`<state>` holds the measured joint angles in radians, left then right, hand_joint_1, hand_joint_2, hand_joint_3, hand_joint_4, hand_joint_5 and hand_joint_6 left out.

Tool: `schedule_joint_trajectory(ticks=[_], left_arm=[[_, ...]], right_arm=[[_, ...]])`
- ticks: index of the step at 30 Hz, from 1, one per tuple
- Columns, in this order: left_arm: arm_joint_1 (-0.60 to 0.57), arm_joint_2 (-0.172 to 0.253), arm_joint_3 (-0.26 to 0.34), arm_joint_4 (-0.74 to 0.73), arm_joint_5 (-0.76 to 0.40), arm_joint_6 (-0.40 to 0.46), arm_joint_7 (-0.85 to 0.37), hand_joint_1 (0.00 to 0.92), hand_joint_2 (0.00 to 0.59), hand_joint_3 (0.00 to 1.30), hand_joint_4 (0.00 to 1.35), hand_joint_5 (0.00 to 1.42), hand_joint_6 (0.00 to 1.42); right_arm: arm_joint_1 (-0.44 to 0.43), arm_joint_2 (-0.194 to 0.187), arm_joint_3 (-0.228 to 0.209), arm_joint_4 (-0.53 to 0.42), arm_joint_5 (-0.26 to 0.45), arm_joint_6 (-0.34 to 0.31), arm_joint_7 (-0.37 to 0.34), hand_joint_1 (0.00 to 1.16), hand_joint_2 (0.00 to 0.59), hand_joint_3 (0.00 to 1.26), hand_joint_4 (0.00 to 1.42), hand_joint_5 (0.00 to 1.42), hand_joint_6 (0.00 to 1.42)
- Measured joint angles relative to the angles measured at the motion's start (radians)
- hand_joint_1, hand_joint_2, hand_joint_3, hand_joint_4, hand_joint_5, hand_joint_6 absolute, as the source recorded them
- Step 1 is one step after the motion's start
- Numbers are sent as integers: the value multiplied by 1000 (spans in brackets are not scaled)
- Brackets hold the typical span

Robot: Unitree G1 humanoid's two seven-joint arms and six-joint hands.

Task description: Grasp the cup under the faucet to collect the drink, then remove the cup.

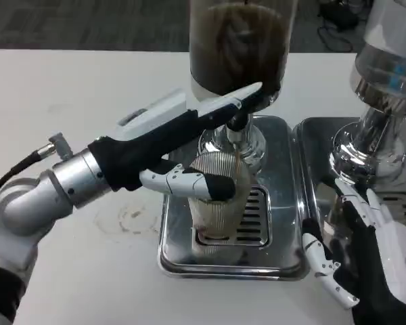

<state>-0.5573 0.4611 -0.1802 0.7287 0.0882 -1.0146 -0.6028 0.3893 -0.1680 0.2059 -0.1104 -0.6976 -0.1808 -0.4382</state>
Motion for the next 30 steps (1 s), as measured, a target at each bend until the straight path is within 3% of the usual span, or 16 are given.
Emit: schedule_joint_trajectory(ticks=[4,8,12,14,19,24,30], left_arm=[[-1,4,-7,7,9,-11,21,0,39,39,0,41,75],[-3,9,-18,9,26,-21,39,0,39,39,0,40,75],[-6,13,-28,13,29,-25,47,0,43,35,0,39,75],[-6,15,-30,14,29,-25,49,0,44,36,0,39,74],[-6,18,-32,16,29,-25,50,0,45,38,0,39,74],[-6,24,-32,16,28,-25,52,0,45,38,0,39,74],[-6,32,-34,10,24,-24,53,0,44,38,0,41,74]], right_arm=[[5,0,-1,-5,8,-5,0,248,415,125,123,37,17],[5,-1,-6,-2,55,-41,1,273,326,81,97,64,67],[-6,0,-34,60,234,-143,58,388,253,28,77,87,116],[-25,-4,-42,106,342,-207,124,419,243,19,58,79,112],[-71,-4,-44,174,457,-295,239,470,216,0,0,1,42],[-116,-6,-47,221,509,-326,325,556,197,0,0,0,0],[-165,-17,-46,241,510,-325,405,651,187,0,0,0,0]])
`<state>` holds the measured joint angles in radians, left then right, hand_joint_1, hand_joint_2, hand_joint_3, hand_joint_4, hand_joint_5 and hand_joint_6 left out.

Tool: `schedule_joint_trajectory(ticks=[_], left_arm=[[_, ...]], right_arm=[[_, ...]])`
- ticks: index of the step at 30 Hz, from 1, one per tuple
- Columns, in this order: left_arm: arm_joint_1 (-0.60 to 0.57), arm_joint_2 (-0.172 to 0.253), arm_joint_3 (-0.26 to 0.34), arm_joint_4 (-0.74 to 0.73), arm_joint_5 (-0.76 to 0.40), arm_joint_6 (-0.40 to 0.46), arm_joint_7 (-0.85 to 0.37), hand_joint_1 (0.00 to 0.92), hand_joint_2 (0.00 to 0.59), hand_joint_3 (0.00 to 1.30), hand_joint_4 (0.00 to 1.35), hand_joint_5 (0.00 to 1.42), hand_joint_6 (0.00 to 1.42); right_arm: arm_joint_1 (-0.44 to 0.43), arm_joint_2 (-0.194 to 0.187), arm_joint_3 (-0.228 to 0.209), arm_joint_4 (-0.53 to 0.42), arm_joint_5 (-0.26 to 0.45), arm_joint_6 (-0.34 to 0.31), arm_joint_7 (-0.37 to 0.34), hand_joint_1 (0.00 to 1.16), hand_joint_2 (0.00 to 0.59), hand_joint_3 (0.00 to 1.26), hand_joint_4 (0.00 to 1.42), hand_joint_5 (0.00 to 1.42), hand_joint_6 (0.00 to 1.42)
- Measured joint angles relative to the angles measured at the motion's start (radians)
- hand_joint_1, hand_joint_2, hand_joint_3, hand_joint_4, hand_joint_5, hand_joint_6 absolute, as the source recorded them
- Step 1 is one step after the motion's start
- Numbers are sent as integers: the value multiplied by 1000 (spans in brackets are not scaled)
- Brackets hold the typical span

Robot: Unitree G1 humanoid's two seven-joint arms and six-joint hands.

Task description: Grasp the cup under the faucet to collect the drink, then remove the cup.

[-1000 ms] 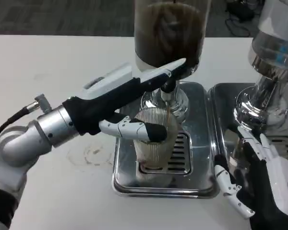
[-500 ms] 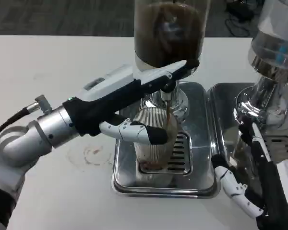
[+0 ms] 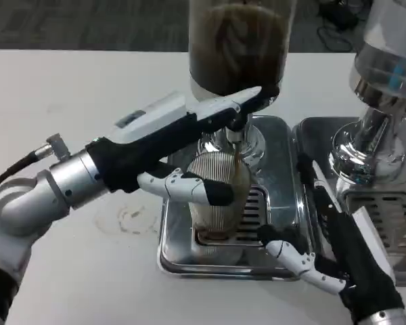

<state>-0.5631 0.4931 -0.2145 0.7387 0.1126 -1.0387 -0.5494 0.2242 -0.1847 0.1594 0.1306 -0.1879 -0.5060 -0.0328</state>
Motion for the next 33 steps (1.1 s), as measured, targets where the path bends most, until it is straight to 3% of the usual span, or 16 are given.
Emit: schedule_joint_trajectory(ticks=[10,33], left_arm=[[6,9,-1,-20,-3,9,0,0,44,47,0,49,74],[14,25,-1,-26,-2,17,0,0,44,49,0,55,74]], right_arm=[[-72,-8,6,27,-19,43,60,686,182,0,0,0,0],[-183,56,5,159,12,55,78,641,198,0,0,0,0]])
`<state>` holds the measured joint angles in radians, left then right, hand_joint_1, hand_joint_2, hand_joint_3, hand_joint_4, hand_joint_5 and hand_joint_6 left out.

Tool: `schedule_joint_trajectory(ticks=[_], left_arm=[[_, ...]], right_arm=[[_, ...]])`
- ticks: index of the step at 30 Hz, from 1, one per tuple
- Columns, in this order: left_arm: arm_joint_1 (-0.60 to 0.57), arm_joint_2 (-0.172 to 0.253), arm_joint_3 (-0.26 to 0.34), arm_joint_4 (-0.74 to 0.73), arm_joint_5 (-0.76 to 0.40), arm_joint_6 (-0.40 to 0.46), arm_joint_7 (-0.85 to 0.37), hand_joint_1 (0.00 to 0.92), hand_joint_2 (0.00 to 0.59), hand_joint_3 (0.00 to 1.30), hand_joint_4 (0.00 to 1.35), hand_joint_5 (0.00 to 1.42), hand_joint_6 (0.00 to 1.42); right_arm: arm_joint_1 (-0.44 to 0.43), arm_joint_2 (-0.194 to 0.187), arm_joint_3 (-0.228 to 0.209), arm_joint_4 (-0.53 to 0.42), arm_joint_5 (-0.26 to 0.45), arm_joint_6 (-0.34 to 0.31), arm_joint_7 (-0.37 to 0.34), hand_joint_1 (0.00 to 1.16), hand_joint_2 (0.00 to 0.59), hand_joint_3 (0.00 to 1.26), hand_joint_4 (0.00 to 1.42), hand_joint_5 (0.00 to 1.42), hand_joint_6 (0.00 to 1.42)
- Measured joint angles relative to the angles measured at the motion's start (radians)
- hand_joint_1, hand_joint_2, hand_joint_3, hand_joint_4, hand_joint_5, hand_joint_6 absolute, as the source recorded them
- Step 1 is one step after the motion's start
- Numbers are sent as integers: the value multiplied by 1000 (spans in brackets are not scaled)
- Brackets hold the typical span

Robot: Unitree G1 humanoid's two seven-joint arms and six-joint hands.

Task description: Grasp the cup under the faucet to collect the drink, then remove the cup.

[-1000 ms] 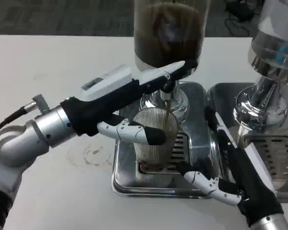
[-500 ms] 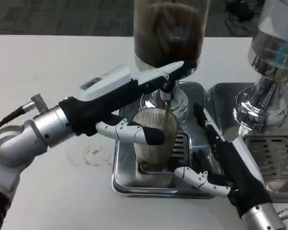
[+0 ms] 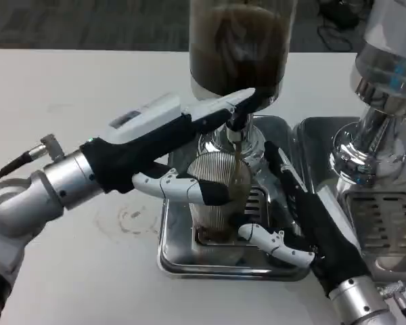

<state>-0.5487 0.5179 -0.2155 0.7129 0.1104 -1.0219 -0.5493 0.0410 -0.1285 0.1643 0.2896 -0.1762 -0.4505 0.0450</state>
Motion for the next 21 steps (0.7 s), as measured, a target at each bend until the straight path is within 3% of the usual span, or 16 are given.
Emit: schedule_joint_trajectory(ticks=[21], left_arm=[[19,10,-1,-2,-58,34,-25,0,45,57,0,62,74]], right_arm=[[-51,12,-2,69,36,-1,28,609,222,0,0,0,0]])
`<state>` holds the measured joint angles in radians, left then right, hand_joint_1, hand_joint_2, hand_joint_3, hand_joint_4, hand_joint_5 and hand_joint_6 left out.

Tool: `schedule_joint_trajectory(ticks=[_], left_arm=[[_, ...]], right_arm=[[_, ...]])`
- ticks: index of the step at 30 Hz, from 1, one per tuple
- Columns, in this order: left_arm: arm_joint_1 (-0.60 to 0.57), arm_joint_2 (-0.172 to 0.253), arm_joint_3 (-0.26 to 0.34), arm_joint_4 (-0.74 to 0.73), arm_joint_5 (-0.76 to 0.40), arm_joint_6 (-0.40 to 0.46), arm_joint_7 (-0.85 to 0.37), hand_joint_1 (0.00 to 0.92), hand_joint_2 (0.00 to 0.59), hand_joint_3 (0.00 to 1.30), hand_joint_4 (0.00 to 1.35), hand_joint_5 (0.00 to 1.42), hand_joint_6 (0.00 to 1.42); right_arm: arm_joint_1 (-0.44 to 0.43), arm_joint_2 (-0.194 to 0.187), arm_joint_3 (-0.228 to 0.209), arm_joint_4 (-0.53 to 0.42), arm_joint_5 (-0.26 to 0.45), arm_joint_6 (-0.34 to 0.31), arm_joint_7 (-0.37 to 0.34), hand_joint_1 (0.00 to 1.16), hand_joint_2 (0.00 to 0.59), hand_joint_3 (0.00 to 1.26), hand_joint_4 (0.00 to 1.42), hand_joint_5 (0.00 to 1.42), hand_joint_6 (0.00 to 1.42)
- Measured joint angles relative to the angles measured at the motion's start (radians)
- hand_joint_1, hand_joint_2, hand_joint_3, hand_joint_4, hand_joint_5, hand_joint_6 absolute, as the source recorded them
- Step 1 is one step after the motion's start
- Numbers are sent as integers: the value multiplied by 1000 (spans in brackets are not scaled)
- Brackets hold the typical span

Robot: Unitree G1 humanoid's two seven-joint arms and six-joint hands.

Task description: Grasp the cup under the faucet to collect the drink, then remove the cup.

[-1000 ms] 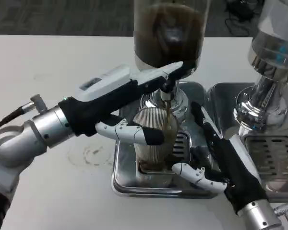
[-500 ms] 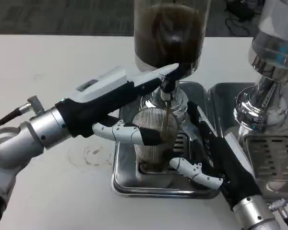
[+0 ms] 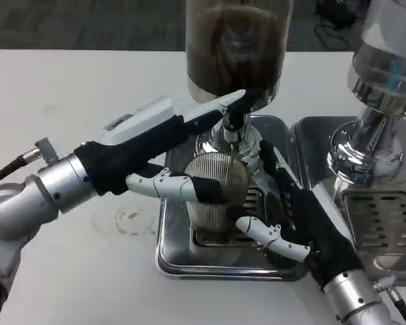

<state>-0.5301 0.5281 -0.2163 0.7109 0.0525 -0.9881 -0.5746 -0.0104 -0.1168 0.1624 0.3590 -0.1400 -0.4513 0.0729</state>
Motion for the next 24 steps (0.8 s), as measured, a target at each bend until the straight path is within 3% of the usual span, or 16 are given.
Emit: schedule_joint_trajectory(ticks=[12,24], left_arm=[[12,-2,4,-21,-74,44,-57,0,45,58,0,62,74],[25,-33,44,-41,-203,135,-177,0,52,70,0,62,74]], right_arm=[[-4,23,0,15,0,-1,0,604,224,0,0,0,0],[-3,29,0,15,0,-2,-1,603,224,0,0,0,0]])
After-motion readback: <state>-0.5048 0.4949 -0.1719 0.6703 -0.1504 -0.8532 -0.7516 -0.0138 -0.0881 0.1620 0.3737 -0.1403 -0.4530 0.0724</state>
